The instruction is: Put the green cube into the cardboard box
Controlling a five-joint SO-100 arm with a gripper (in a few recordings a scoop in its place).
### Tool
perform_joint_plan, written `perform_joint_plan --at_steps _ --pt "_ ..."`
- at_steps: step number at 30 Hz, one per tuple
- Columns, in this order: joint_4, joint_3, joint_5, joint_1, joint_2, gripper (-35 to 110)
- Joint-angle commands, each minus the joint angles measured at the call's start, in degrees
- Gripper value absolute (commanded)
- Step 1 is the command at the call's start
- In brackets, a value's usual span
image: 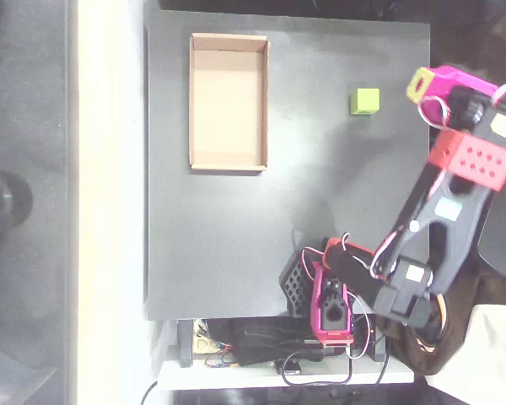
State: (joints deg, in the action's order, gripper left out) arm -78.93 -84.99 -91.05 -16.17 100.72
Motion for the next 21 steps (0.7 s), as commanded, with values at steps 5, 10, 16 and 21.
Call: perform_joint_plan --at_steps 5,10,16,21 --pt "5.19 0.62 -0.26 3.34 -2.20 39" --pt "5.71 0.53 -0.35 5.10 -5.45 40" --pt "5.71 0.44 -0.35 5.62 -10.90 39" --pt "5.71 0.44 -0.35 7.91 -14.50 39"
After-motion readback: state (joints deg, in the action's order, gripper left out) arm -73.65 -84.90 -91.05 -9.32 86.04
